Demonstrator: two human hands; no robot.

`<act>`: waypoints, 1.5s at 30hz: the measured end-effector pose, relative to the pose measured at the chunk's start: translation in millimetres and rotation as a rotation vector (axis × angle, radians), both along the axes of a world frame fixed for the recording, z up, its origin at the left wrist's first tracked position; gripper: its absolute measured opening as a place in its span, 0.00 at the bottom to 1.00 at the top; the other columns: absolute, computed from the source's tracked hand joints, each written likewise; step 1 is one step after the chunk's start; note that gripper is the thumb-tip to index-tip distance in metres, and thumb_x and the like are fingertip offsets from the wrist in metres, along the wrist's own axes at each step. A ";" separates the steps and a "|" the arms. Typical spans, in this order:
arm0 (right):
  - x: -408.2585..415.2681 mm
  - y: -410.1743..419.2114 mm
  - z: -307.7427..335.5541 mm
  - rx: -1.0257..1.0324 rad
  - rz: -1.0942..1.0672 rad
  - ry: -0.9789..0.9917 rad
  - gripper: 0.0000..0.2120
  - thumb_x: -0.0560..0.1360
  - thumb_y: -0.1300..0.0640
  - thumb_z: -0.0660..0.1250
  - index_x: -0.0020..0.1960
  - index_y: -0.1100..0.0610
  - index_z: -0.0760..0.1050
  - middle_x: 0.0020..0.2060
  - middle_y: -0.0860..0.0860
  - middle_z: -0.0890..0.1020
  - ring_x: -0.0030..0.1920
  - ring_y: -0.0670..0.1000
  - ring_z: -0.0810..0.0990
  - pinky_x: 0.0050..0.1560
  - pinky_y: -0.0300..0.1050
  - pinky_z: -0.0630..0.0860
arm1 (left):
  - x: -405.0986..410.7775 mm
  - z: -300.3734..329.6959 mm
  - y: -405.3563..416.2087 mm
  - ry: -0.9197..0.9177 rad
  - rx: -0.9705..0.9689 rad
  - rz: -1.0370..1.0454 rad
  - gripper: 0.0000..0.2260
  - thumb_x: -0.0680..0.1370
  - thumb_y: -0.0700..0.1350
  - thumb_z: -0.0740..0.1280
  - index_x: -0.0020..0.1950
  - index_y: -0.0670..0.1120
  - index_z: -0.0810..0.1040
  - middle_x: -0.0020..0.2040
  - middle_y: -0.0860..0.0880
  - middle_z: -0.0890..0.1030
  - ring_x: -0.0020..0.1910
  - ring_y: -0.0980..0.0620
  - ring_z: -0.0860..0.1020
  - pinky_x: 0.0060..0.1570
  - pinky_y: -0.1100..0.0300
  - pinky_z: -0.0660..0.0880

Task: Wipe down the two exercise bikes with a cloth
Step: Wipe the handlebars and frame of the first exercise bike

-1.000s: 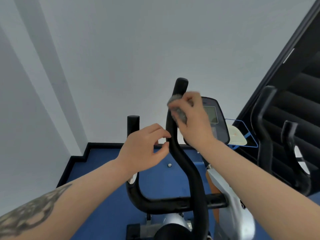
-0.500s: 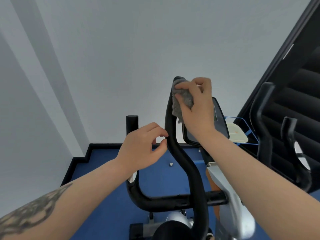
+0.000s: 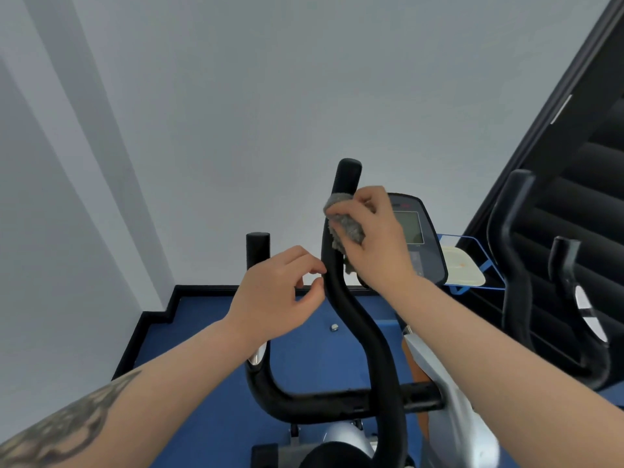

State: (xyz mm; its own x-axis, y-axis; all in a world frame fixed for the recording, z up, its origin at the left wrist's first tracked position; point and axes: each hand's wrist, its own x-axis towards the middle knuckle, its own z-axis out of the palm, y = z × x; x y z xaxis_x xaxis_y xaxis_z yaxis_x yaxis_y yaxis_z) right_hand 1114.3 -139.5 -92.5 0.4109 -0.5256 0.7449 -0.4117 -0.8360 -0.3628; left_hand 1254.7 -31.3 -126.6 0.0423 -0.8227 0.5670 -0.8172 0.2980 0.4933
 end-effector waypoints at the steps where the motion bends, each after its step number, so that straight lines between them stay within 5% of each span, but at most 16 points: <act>1: -2.9 -4.1 5.2 -0.019 0.015 0.003 0.08 0.75 0.60 0.70 0.54 0.54 0.80 0.51 0.44 0.67 0.46 0.45 0.72 0.45 0.37 0.75 | 0.1 -0.4 -0.5 0.000 -0.004 0.001 0.10 0.74 0.50 0.61 0.47 0.50 0.81 0.43 0.61 0.76 0.34 0.58 0.75 0.34 0.75 0.65; 4: 0.1 -13.9 18.9 -0.070 -0.001 -0.075 0.09 0.76 0.60 0.68 0.56 0.52 0.79 0.52 0.44 0.65 0.46 0.40 0.70 0.47 0.26 0.71 | 0.5 -1.1 -1.1 -0.004 -0.002 -0.008 0.10 0.74 0.50 0.61 0.47 0.50 0.81 0.43 0.60 0.78 0.33 0.58 0.75 0.34 0.72 0.66; 8: 2.4 1.6 -7.5 0.081 0.033 -0.005 0.09 0.75 0.63 0.70 0.55 0.57 0.80 0.52 0.49 0.66 0.48 0.46 0.72 0.52 0.37 0.75 | 0.7 -1.9 -0.4 -0.007 0.002 -0.005 0.09 0.74 0.49 0.62 0.47 0.50 0.81 0.43 0.60 0.77 0.33 0.58 0.75 0.34 0.73 0.66; 14: 4.9 -11.4 20.8 0.009 -0.033 -0.157 0.07 0.76 0.56 0.69 0.54 0.52 0.79 0.51 0.46 0.64 0.50 0.37 0.67 0.53 0.24 0.66 | 0.0 -2.4 -1.7 -0.007 0.003 -0.009 0.09 0.74 0.49 0.62 0.47 0.51 0.81 0.43 0.60 0.77 0.33 0.59 0.75 0.34 0.74 0.64; 19: 5.7 7.0 -6.2 0.133 0.052 -0.115 0.10 0.77 0.50 0.65 0.51 0.55 0.80 0.51 0.47 0.65 0.50 0.40 0.71 0.49 0.39 0.77 | 0.6 -2.1 -0.8 -0.002 0.001 0.005 0.09 0.74 0.50 0.62 0.47 0.51 0.81 0.43 0.60 0.77 0.34 0.58 0.75 0.34 0.72 0.67; 23: 14.2 -3.0 10.9 0.041 -0.005 -0.223 0.06 0.78 0.58 0.65 0.52 0.55 0.80 0.51 0.44 0.65 0.48 0.36 0.69 0.51 0.26 0.68 | 0.1 -1.9 -1.2 0.011 0.005 -0.019 0.11 0.74 0.50 0.61 0.47 0.50 0.82 0.43 0.60 0.77 0.34 0.58 0.75 0.35 0.67 0.70; 26: 11.5 6.3 -6.7 0.105 -0.006 -0.140 0.05 0.76 0.64 0.67 0.50 0.59 0.81 0.51 0.50 0.67 0.49 0.36 0.69 0.52 0.26 0.67 | 0.3 -1.7 -1.7 0.016 0.011 -0.012 0.11 0.74 0.50 0.60 0.47 0.50 0.82 0.43 0.59 0.78 0.35 0.58 0.75 0.35 0.63 0.72; 32: 16.4 -1.7 17.2 0.086 -0.042 -0.255 0.06 0.77 0.59 0.66 0.52 0.53 0.81 0.51 0.45 0.66 0.50 0.37 0.69 0.54 0.26 0.66 | 0.3 -1.4 -1.5 -0.002 -0.003 -0.020 0.11 0.74 0.49 0.61 0.47 0.50 0.82 0.43 0.58 0.78 0.34 0.58 0.74 0.34 0.65 0.70; 37: 9.9 10.4 3.4 0.095 0.006 -0.108 0.07 0.76 0.64 0.68 0.52 0.58 0.82 0.50 0.47 0.67 0.48 0.36 0.71 0.53 0.26 0.68 | 1.1 -2.0 -1.0 0.000 0.007 0.000 0.10 0.74 0.50 0.61 0.47 0.51 0.81 0.43 0.59 0.78 0.34 0.58 0.74 0.34 0.71 0.66; 41: 13.7 -4.8 35.0 -0.027 -0.085 -0.268 0.08 0.77 0.61 0.67 0.54 0.56 0.81 0.51 0.46 0.67 0.50 0.33 0.69 0.53 0.23 0.65 | 0.9 -2.5 -2.0 -0.016 0.013 -0.012 0.10 0.74 0.50 0.60 0.47 0.51 0.81 0.43 0.60 0.78 0.34 0.58 0.74 0.34 0.73 0.64; 45: 8.8 11.6 1.5 0.167 -0.102 -0.202 0.09 0.77 0.64 0.67 0.55 0.55 0.81 0.53 0.50 0.68 0.53 0.33 0.69 0.54 0.25 0.65 | 1.4 -2.3 -0.8 0.001 -0.001 -0.001 0.10 0.74 0.50 0.61 0.46 0.51 0.81 0.43 0.59 0.78 0.33 0.58 0.75 0.34 0.72 0.65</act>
